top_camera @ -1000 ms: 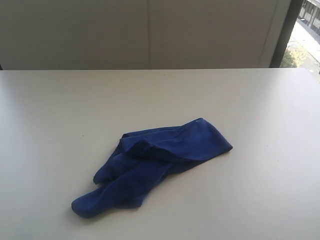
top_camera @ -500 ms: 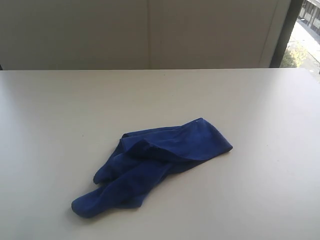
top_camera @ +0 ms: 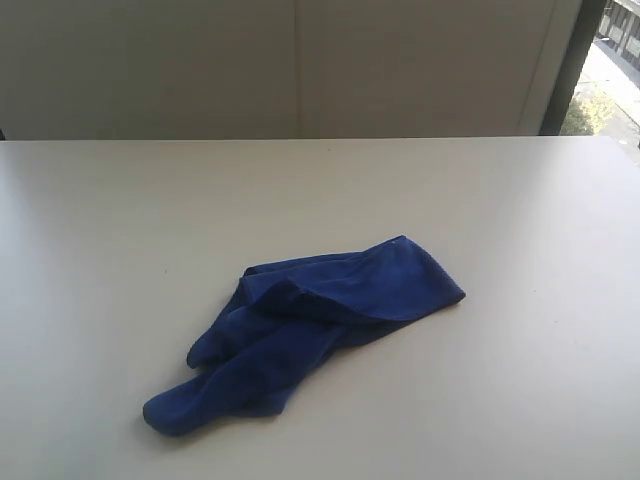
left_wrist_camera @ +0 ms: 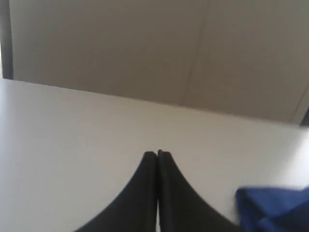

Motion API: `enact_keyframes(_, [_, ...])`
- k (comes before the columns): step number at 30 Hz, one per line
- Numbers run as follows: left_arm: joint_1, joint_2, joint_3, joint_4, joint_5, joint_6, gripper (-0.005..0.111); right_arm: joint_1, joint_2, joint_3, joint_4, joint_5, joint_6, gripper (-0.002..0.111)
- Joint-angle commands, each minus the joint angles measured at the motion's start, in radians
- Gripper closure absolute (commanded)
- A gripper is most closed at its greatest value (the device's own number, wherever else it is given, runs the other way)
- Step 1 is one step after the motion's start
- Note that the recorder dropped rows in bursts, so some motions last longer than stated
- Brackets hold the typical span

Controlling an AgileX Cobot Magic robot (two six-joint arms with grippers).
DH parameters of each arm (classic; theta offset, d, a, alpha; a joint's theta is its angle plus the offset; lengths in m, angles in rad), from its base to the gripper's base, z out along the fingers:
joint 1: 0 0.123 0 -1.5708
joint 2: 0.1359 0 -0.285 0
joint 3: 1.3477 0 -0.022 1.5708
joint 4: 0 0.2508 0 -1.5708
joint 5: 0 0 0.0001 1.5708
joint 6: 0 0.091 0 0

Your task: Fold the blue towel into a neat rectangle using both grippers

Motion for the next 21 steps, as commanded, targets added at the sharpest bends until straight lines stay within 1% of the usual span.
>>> enact_keyframes(1, [-0.003,-0.005,0.002,0.026,-0.109,-0.449,0.107,0.004,-0.007,0.004,0.0,-0.011,-0.008,0.108])
enact_keyframes(3, [-0.003,-0.005,0.002,0.208,-0.143,-0.613,0.107,0.004,-0.007,0.004,0.0,-0.011,-0.008,0.108])
enact_keyframes(6, [-0.003,-0.005,-0.006,0.626,-0.263,-0.871,0.107,0.004,-0.007,0.004,0.0,-0.011,-0.008,0.108])
enact_keyframes(9, [-0.001,0.069,-0.089,0.934,-0.264,-1.08,0.107,0.004,-0.007,0.004,0.0,-0.011,-0.008,0.108])
enact_keyframes(10, [-0.001,0.102,-0.114,1.009,-0.262,-1.104,0.107,0.004,-0.007,0.004,0.0,-0.011,-0.008,0.108])
enact_keyframes(13, [-0.001,0.259,-0.208,1.157,-0.287,-1.144,0.107,0.004,-0.007,0.004,0.0,-0.011,-0.008,0.108])
enact_keyframes(14, [-0.001,0.308,-0.236,1.199,-0.309,-1.155,0.107,0.004,-0.007,0.004,0.0,-0.011,-0.003,0.108])
enact_keyframes(17, [-0.001,0.482,-0.348,1.387,-0.411,-1.213,0.107,0.004,-0.007,0.004,0.0,-0.011,0.012,0.108])
enact_keyframes(19, [-0.001,0.591,-0.421,1.546,-0.463,-1.295,0.107,0.004,-0.007,0.004,0.0,-0.011,0.012,0.108])
enact_keyframes(21, [-0.001,0.676,-0.481,1.72,-0.456,-1.41,0.107,0.004,-0.007,0.004,0.0,-0.011,0.012,0.108])
